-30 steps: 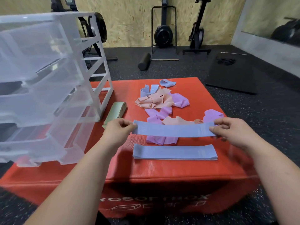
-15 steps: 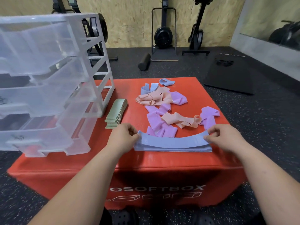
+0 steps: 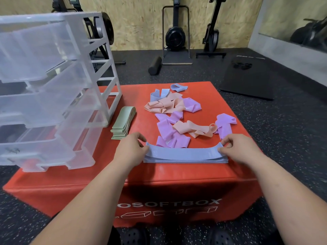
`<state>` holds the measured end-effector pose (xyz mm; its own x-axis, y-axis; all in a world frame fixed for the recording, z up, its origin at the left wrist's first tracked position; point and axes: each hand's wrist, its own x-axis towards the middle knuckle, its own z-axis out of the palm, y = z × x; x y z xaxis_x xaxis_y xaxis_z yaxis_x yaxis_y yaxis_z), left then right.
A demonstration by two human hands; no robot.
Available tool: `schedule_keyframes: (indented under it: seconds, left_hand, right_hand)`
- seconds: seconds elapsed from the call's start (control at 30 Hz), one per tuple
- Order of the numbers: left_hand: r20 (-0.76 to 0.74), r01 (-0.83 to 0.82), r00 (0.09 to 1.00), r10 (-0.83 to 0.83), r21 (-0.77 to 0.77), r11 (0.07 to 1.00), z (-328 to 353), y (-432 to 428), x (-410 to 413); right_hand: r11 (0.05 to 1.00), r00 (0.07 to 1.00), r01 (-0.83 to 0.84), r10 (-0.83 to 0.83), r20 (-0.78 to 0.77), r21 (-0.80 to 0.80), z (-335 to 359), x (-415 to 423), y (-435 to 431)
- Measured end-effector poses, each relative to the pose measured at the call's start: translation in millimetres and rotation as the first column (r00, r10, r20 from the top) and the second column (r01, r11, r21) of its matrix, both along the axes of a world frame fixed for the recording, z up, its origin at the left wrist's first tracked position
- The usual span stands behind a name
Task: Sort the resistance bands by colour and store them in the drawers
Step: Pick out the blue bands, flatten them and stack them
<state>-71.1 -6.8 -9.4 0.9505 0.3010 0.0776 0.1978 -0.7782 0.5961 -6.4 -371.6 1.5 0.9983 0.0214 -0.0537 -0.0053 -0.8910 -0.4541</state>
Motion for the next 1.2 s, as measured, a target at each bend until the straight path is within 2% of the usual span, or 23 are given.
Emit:
schedule_keyframes:
  seconds: [0.17,0.27,0.33,0.4,0.47,0.53,0.77,0.9,1.03,1.2]
  left_hand:
    - [-0.081,0.072,0.995,-0.063,0.123,0.990,-9,6,3]
    - [0.047,0.119,0.991,-0.125,0.123,0.985,-10,5,4]
    - [0.087,0.250,0.960,-0.265,0.149,0.957,-10,6,4]
    - [0.007,0.400,0.912,-0.410,0.211,0.892,-11,8,3]
    - [-0.086,0.480,0.876,-0.474,0.225,0.848,-14,7,2]
    - [-0.126,0.492,0.871,-0.475,0.211,0.845,-17,5,0]
    - [-0.092,0.463,0.886,-0.454,0.208,0.862,-16,8,1]
    - [-0.096,0.475,0.879,-0.466,0.230,0.849,-16,8,4]
    - [-0.113,0.517,0.856,-0.505,0.188,0.835,-14,9,10]
    - [-0.041,0.524,0.849,-0.526,0.183,0.832,-9,8,29]
  right_hand:
    - [0.990,0.999,-0.024,0.018,-0.040,-0.140,-5,2,-4]
    - [0.987,0.999,-0.032,0.033,0.009,-0.158,1,0,-5]
    - [0.985,0.992,-0.117,0.121,0.025,-0.126,6,-2,-6]
    - [0.955,0.964,-0.265,0.264,-0.025,-0.134,10,-6,-5]
    - [0.915,0.930,-0.366,0.353,-0.102,-0.171,9,-8,-3]
    - [0.902,0.922,-0.385,0.367,-0.122,-0.198,7,-9,-1]
    - [0.906,0.928,-0.372,0.362,-0.086,-0.204,6,-6,-1]
    - [0.910,0.927,-0.374,0.363,-0.093,-0.179,4,-4,-2]
    - [0.907,0.913,-0.403,0.388,-0.128,-0.125,8,2,-3]
    - [0.928,0.927,-0.374,0.374,0.016,-0.005,11,17,10]
